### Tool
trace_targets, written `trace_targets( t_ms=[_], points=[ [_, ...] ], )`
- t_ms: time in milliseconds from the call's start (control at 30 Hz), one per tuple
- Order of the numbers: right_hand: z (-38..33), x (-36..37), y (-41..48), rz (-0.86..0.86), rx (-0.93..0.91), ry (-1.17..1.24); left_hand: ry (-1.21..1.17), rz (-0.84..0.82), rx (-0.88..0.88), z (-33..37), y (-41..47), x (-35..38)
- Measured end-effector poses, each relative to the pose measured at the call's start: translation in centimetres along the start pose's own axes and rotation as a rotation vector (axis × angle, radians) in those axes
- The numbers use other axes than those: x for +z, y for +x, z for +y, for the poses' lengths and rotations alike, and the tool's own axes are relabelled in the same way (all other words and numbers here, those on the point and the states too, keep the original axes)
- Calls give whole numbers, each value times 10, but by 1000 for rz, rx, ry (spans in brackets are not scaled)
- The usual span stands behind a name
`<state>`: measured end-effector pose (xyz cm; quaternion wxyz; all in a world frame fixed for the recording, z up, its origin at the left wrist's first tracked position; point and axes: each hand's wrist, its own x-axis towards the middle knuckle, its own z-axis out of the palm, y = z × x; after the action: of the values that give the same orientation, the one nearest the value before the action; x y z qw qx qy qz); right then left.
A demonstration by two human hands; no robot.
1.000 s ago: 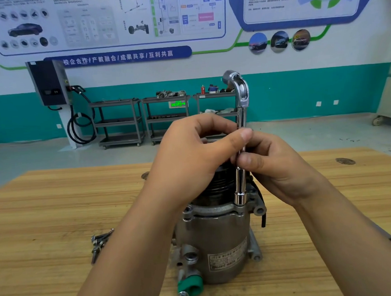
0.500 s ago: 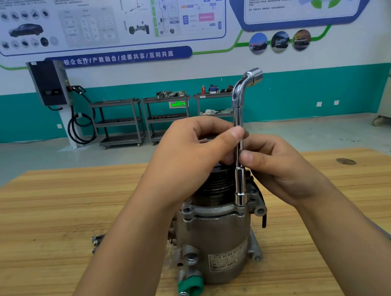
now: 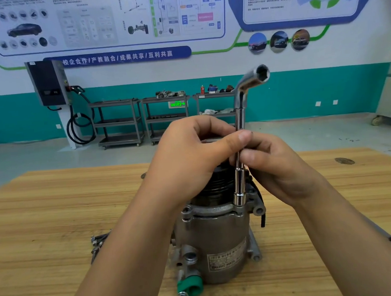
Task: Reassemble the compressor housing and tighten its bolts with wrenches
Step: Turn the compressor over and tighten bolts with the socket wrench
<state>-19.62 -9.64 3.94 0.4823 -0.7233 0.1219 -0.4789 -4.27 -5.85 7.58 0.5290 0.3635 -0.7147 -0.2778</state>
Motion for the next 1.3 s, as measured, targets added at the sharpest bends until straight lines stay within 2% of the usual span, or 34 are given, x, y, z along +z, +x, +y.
trace_targets(
  t_ms=[400,700,1300],
  points=[
    [2,-1,0,32,36,7,-29,-77,8,-2,1,-4],
    [2,0,1,24,18,-17,112,128,7,2,-1,5],
    [4,-2,0,41,40,-18,176,0,42,2,-2,1]
  ],
)
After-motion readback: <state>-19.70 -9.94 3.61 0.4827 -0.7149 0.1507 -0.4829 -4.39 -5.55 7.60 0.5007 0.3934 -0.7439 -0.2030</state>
